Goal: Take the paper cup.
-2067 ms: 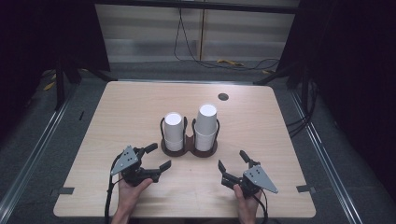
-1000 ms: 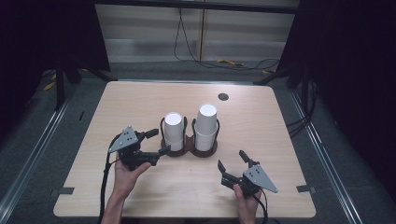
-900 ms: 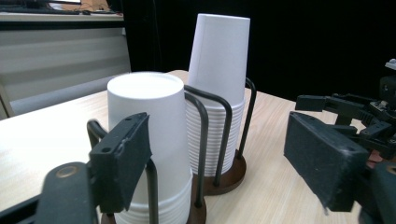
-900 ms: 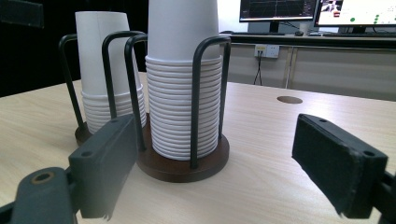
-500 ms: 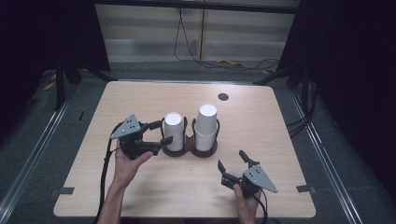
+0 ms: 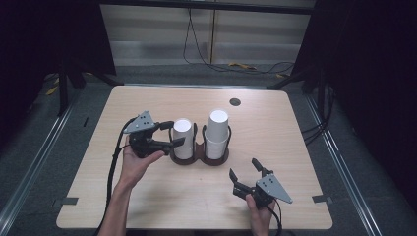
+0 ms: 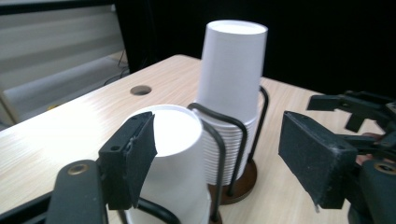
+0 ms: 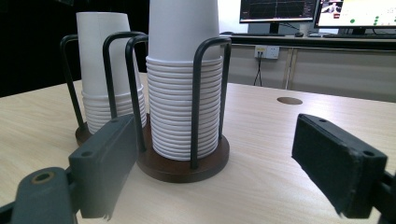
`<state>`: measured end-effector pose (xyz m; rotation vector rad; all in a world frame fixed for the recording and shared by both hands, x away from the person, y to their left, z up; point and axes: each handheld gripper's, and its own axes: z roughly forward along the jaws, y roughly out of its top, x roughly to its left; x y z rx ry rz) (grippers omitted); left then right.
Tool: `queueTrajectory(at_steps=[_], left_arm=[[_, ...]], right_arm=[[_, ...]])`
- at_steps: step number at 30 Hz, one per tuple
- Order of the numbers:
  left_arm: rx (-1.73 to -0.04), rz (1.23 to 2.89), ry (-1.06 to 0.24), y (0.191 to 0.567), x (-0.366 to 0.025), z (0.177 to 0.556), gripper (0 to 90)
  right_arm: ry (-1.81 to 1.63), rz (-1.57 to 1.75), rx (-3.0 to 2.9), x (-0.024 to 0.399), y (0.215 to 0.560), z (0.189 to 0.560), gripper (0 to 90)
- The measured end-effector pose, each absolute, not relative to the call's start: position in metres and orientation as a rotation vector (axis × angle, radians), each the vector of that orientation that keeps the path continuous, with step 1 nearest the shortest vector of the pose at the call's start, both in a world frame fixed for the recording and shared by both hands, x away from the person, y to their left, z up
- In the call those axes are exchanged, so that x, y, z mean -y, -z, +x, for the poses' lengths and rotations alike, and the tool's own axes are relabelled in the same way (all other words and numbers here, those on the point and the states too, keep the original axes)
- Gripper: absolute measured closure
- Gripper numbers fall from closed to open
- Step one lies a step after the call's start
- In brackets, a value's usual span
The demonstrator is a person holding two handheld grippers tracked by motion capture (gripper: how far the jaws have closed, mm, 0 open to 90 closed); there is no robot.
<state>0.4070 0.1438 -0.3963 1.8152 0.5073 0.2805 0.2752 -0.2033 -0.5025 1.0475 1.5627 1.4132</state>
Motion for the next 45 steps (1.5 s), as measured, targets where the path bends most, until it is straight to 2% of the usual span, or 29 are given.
queueTrajectory(at_steps=[8,18,22,29,45], left_arm=[[-0.548,1.922,-0.213,0.39,-0.143,0.427,28.0],[-0.552,2.017,-0.243,0.379,-0.132,0.442,28.2],[-0.567,2.094,-0.229,0.377,-0.126,0.448,30.2],[-0.585,2.176,-0.2,0.376,-0.117,0.458,28.0],[-0.533,2.335,-0.156,0.382,-0.102,0.47,31.0]], right_arm=[[-1.415,1.047,-1.561,0.203,0.503,0.275,14.3],[-1.415,1.045,-1.562,0.204,0.503,0.275,14.3],[-1.414,1.046,-1.562,0.203,0.503,0.275,14.3],[-1.415,1.044,-1.568,0.204,0.502,0.275,14.3],[-1.416,1.043,-1.567,0.204,0.502,0.275,14.2]])
